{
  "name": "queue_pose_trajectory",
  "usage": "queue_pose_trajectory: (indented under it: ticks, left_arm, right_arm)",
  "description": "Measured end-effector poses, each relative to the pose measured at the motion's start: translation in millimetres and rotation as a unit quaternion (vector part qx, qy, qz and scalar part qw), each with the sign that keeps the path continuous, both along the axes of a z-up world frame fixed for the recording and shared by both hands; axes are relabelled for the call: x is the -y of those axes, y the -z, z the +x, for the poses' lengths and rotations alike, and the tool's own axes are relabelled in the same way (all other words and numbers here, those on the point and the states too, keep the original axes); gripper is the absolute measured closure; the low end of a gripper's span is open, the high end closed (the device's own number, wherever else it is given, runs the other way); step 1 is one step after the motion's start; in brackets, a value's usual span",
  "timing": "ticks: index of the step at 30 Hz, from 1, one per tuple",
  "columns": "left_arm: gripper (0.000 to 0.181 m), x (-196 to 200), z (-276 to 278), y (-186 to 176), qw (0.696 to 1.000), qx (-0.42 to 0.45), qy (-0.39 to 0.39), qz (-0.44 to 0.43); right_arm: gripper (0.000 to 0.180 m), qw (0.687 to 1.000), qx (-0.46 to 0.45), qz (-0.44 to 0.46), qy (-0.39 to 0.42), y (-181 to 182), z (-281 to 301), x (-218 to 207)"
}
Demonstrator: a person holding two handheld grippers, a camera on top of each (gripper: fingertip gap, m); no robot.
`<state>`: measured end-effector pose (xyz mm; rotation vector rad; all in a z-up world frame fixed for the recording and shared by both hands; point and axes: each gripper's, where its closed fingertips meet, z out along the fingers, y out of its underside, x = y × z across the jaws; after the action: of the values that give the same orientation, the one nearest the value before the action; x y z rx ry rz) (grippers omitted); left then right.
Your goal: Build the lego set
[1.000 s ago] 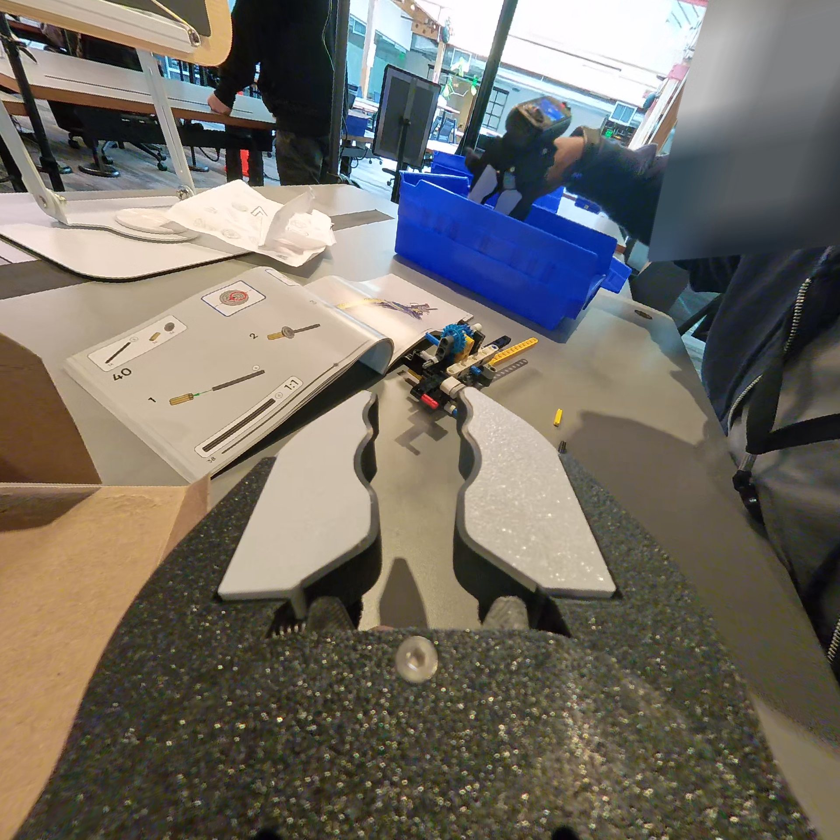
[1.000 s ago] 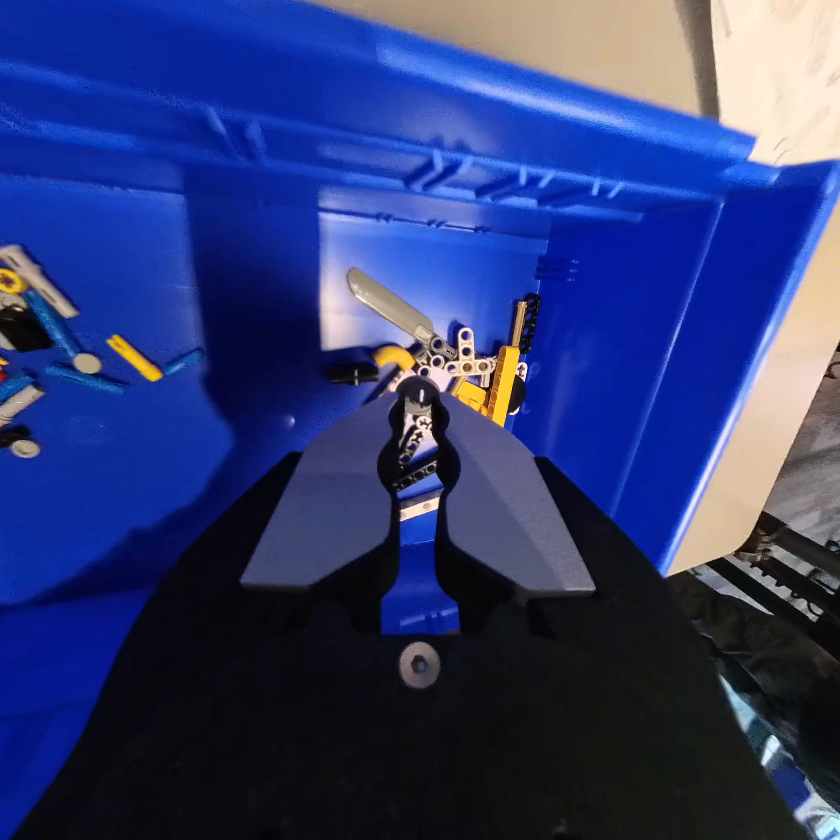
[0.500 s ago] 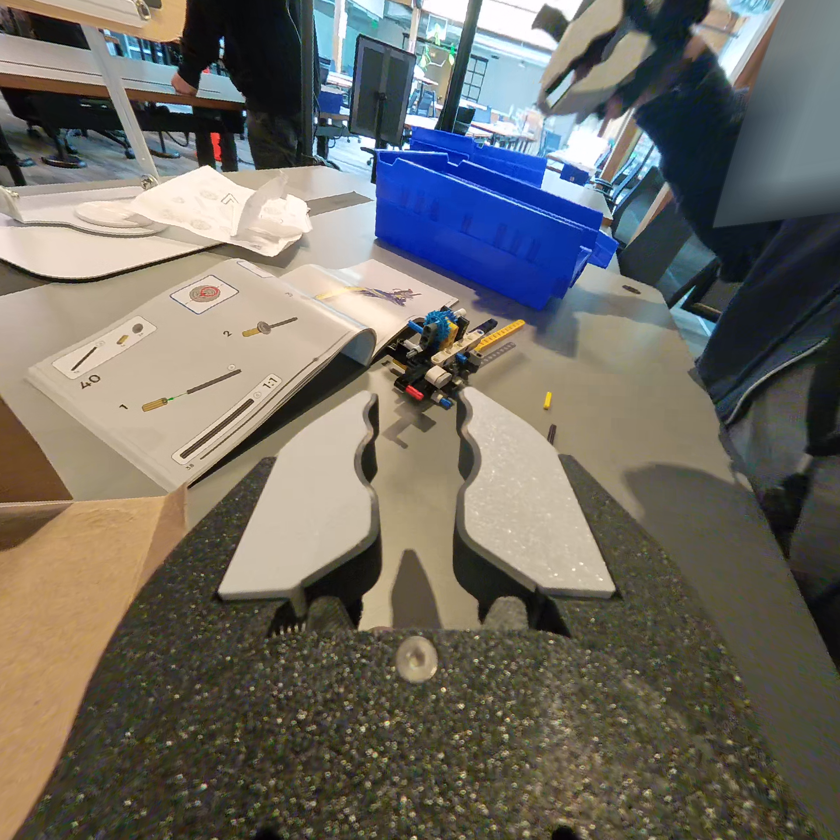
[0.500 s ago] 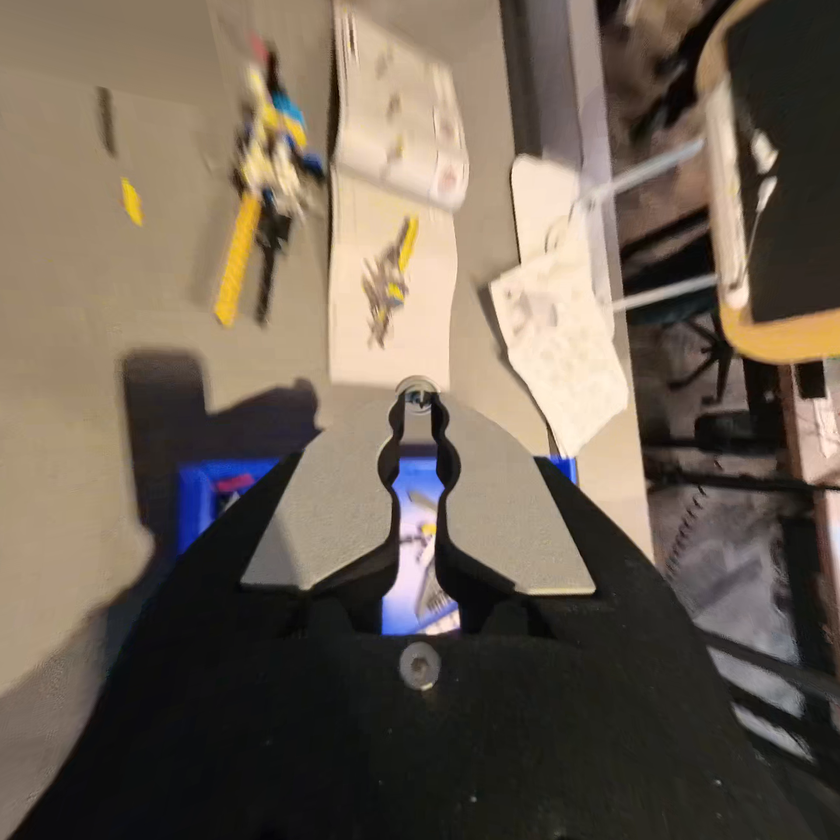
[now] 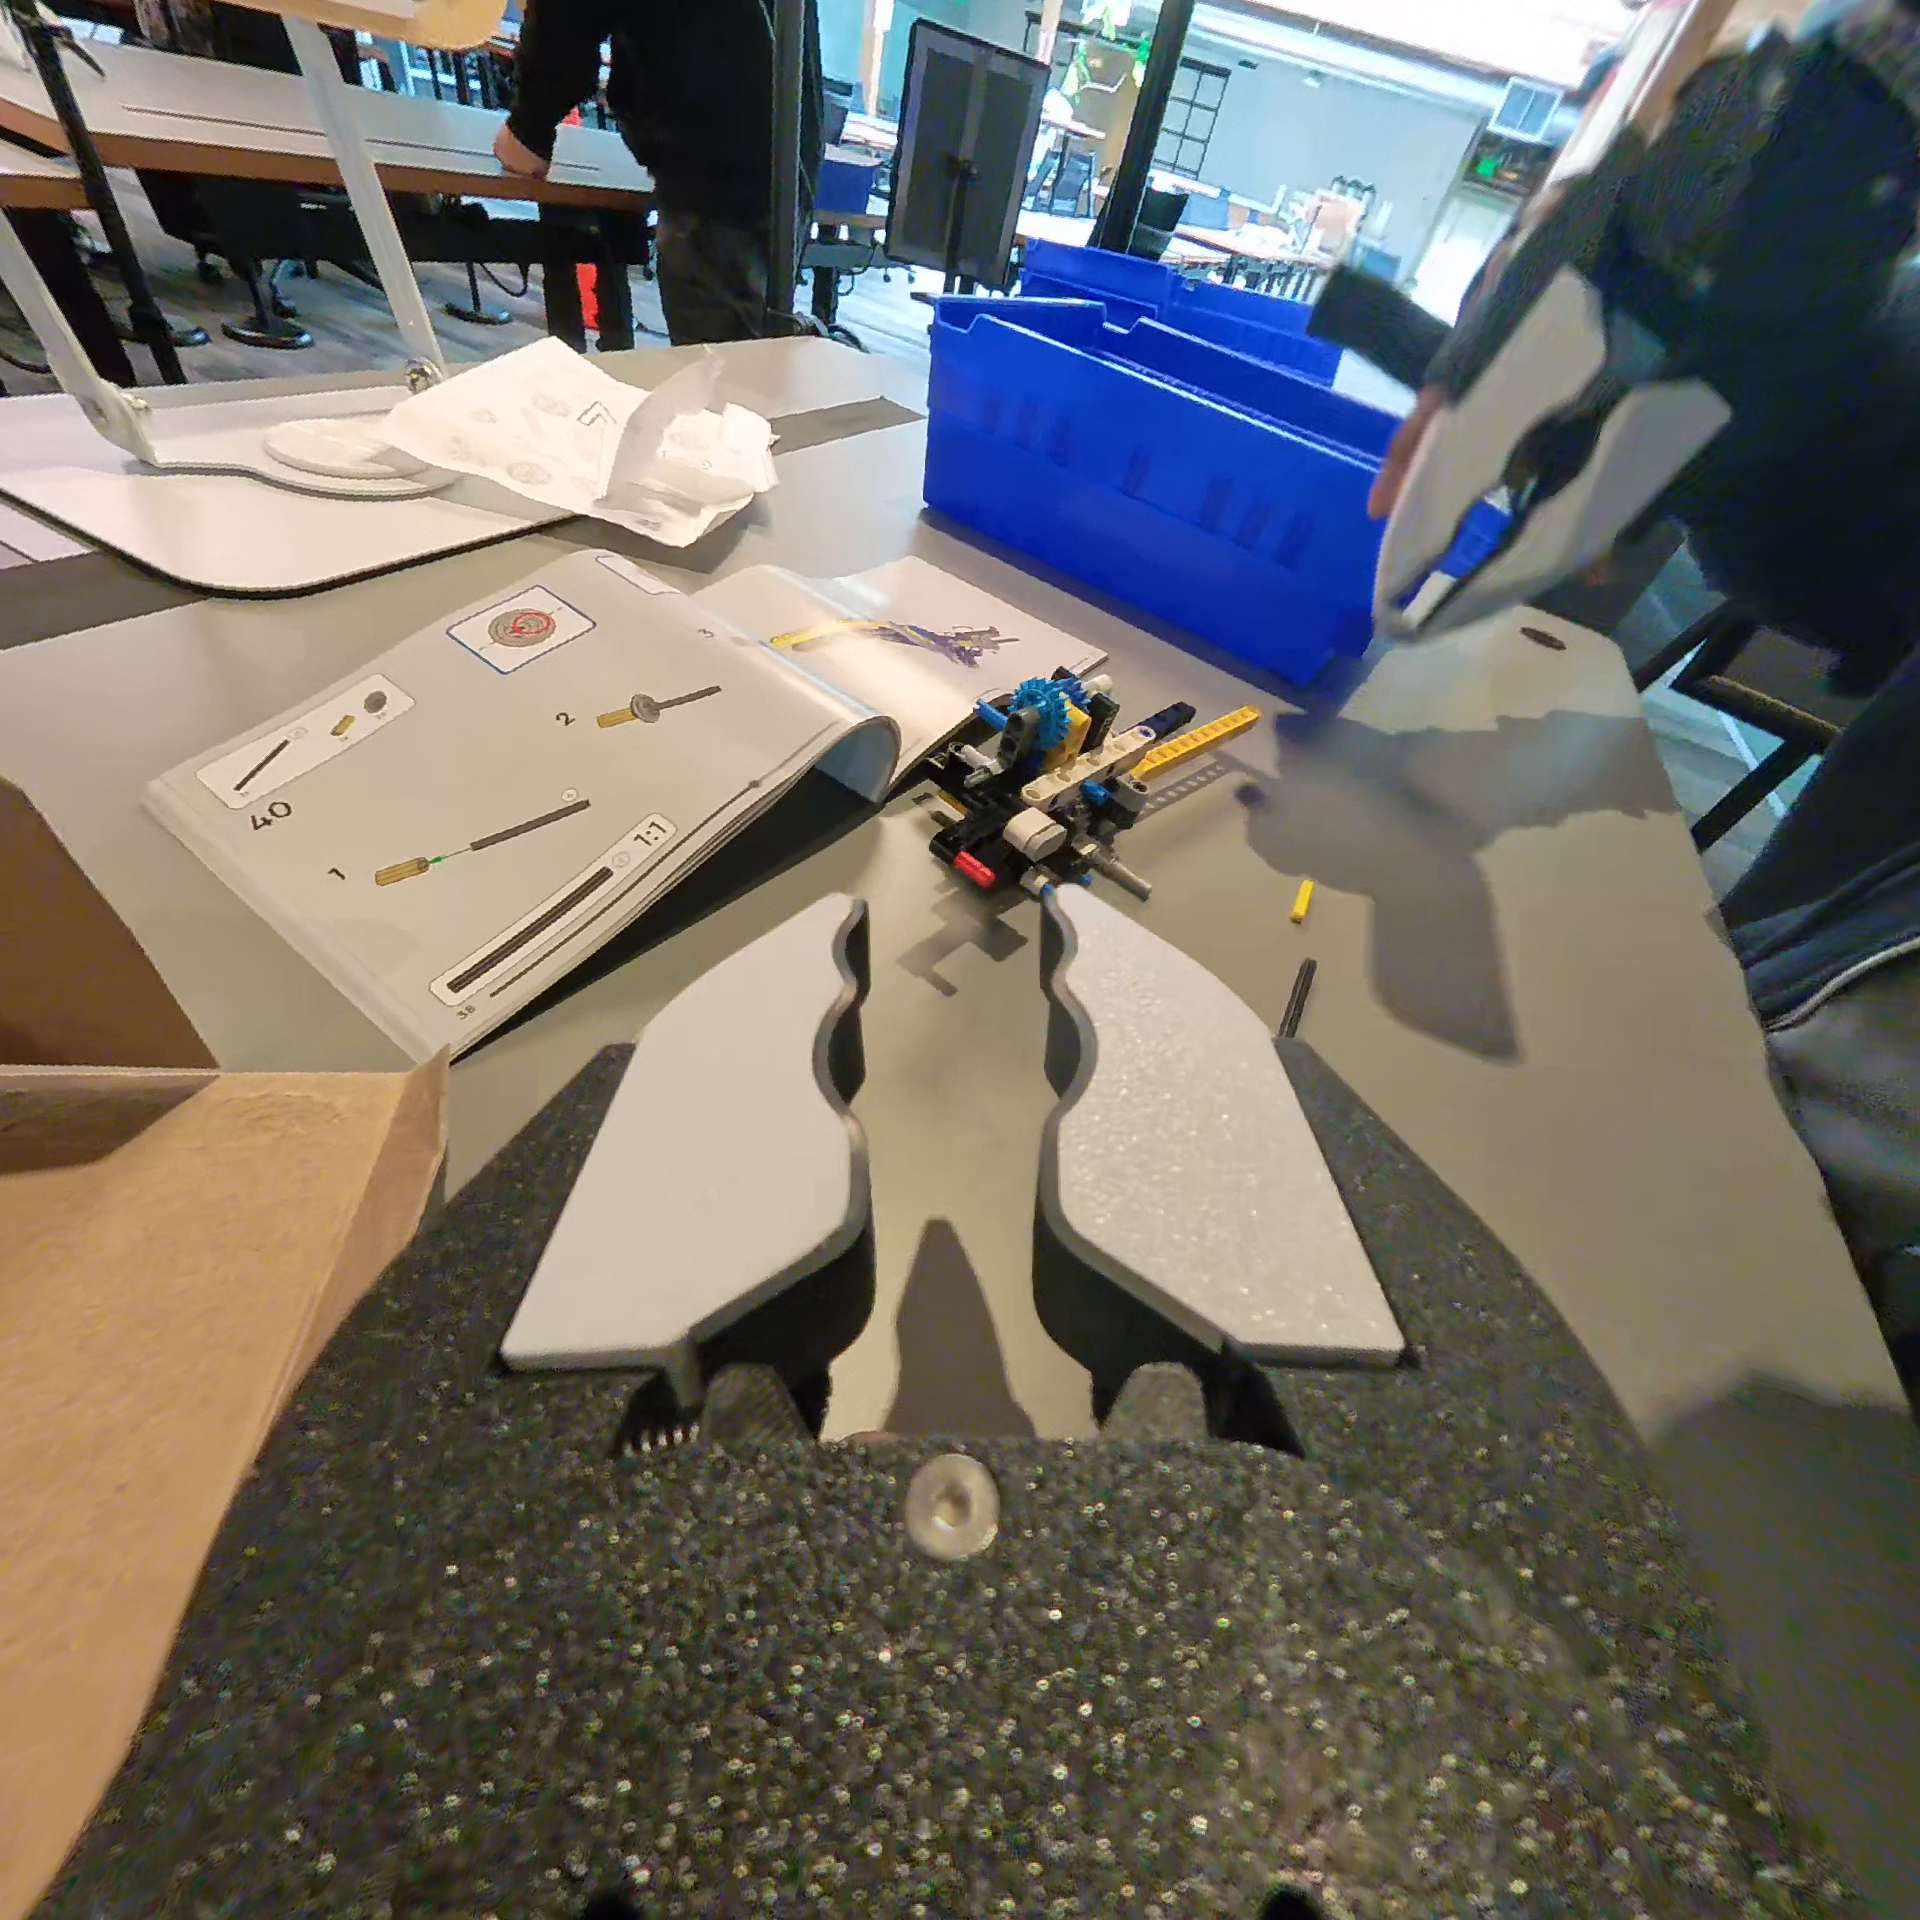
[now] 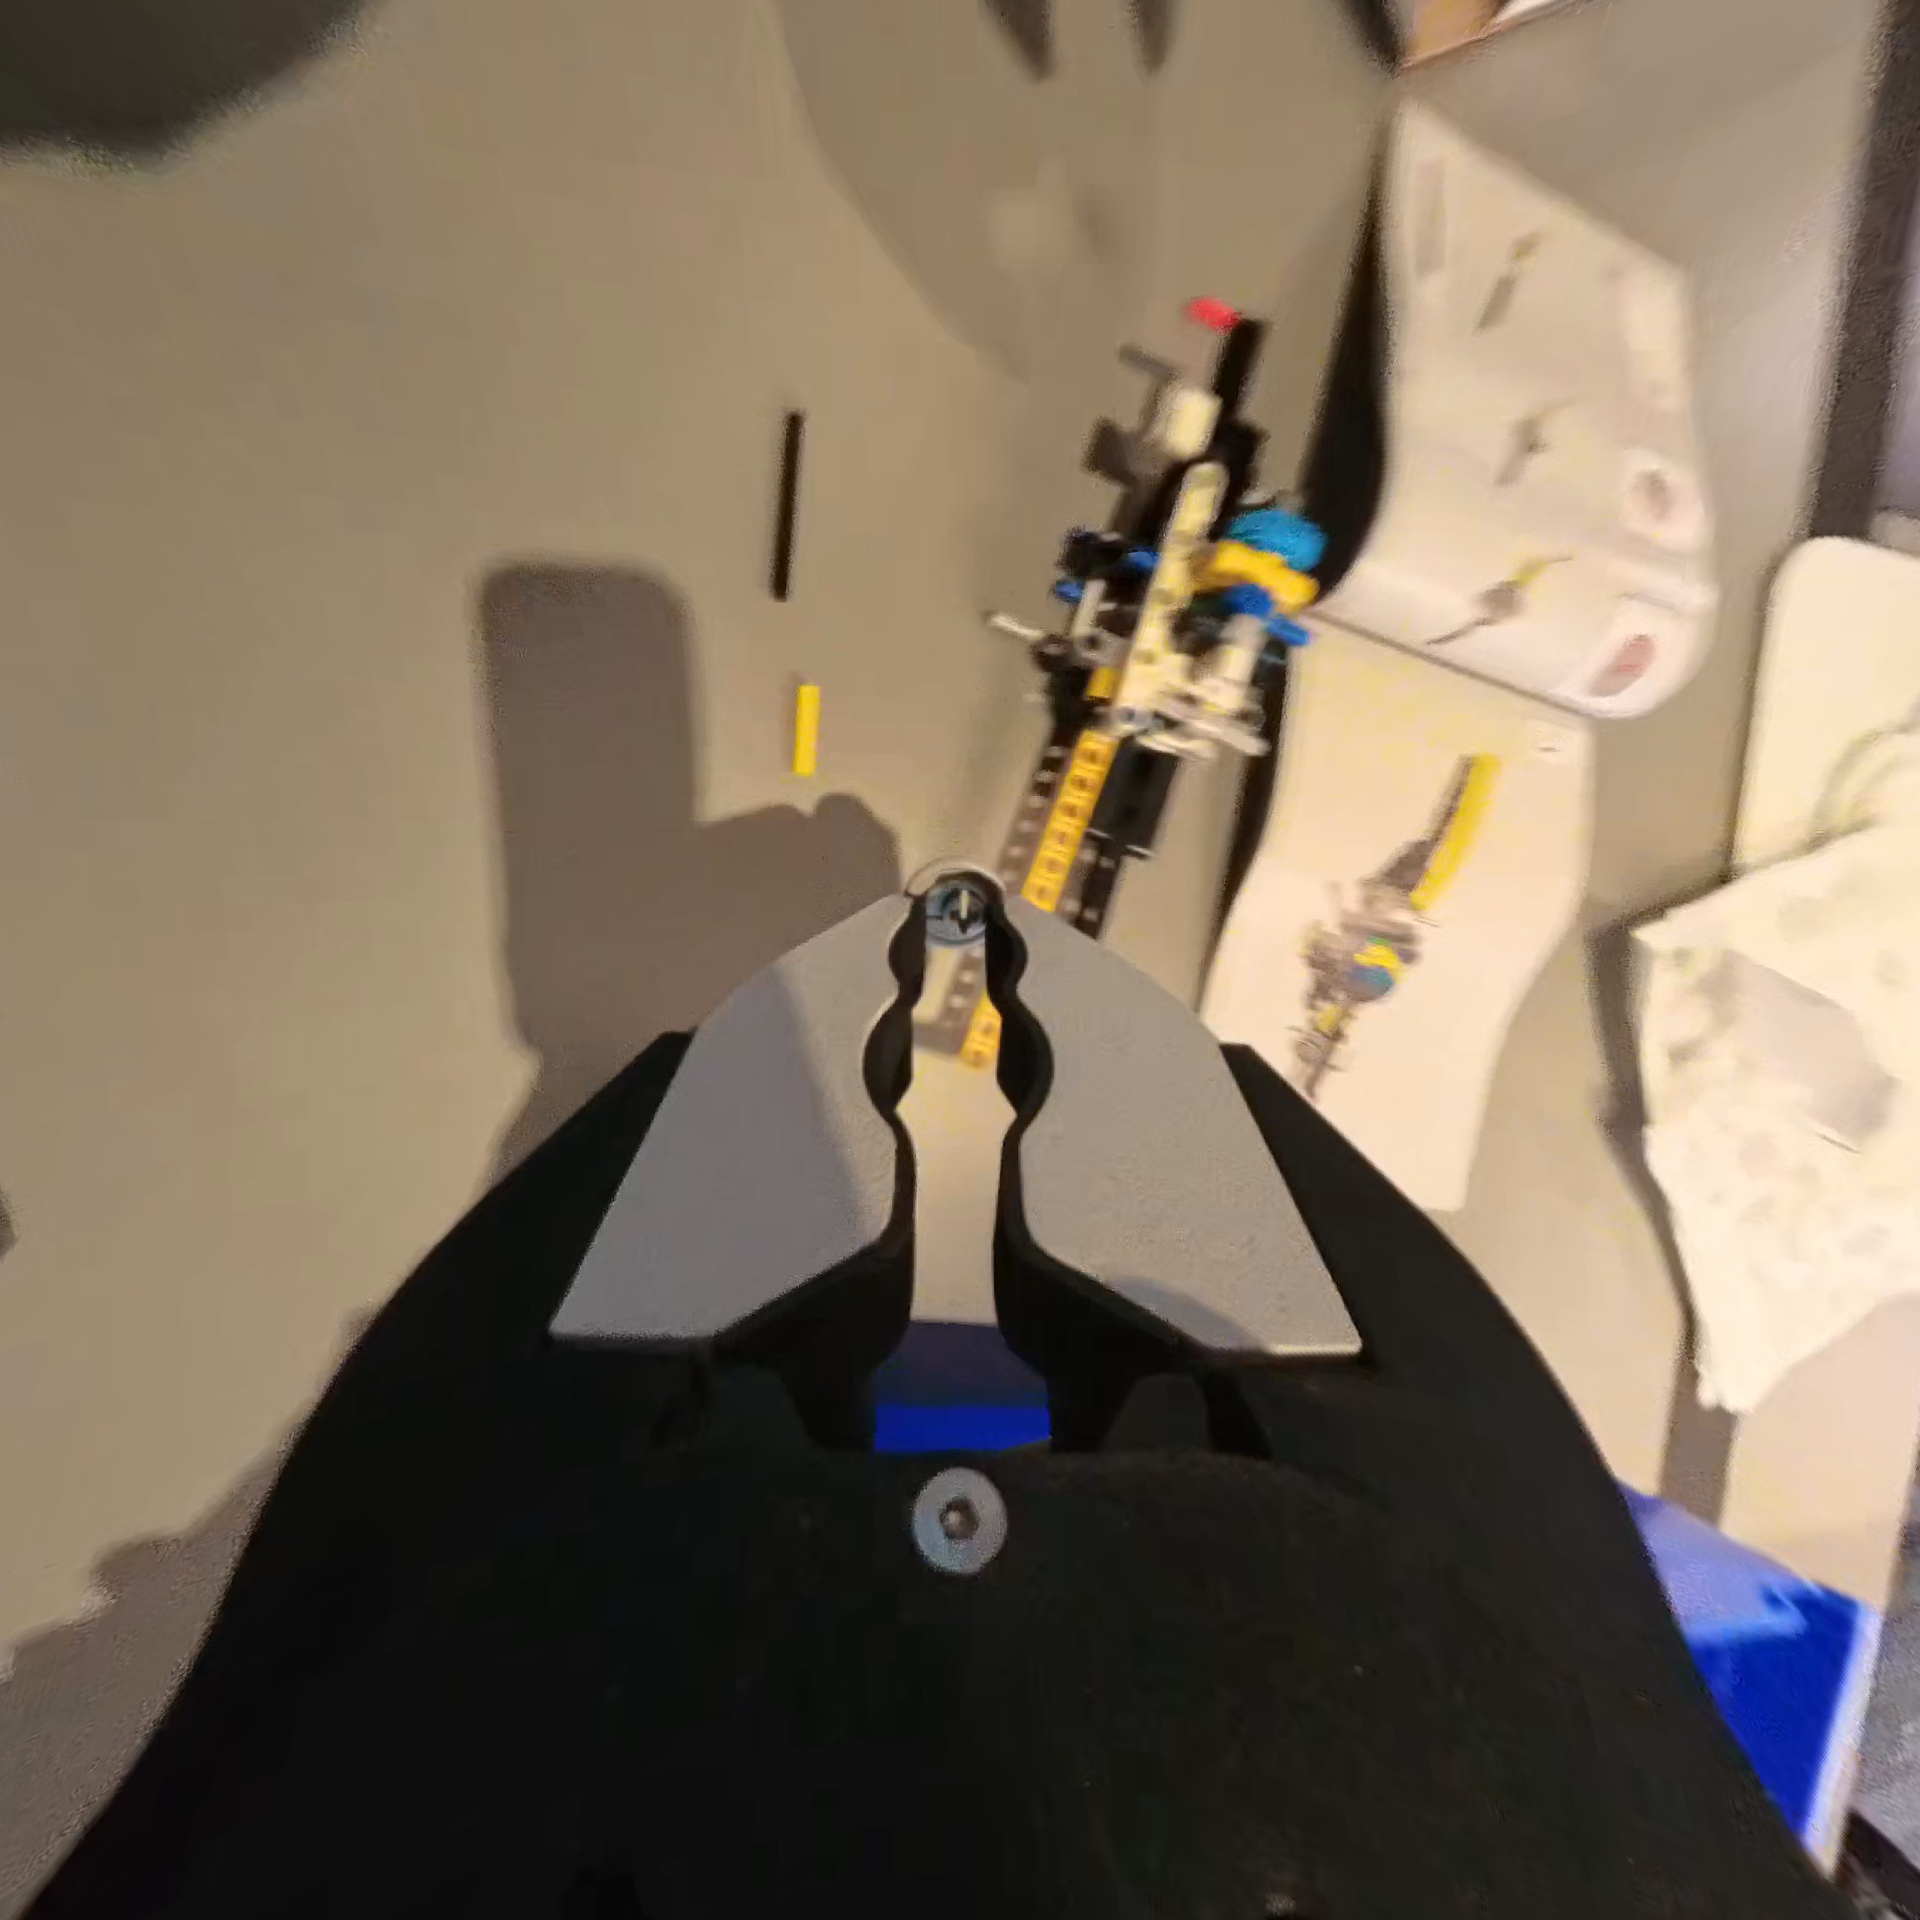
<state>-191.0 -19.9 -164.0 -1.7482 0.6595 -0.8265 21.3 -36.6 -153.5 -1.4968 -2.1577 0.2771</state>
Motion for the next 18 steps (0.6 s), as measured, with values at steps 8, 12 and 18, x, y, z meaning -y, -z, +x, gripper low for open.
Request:
queue_pose_trajectory:
  ticks: [8,12,18]
  left_arm:
    - [0.15,-1.8,0.5,7.1,1.0,-0.016,-0.007,-0.021]
    - [0.15,-2.9,-0.7,6.7,1.0,-0.009,-0.009,-0.026]
    - [0.15,-3.6,-1.5,6.3,1.0,-0.006,-0.012,-0.026]
  right_arm:
    - [0.169,0.993,0.1,-0.059,-0.03,83.3,-7.6,35.9]
    - [0.18,0.993,0.089,-0.071,-0.023,87.9,-9.8,34.3]
    - [0.173,0.995,0.06,-0.084,0.005,81.2,-5.9,28.5]
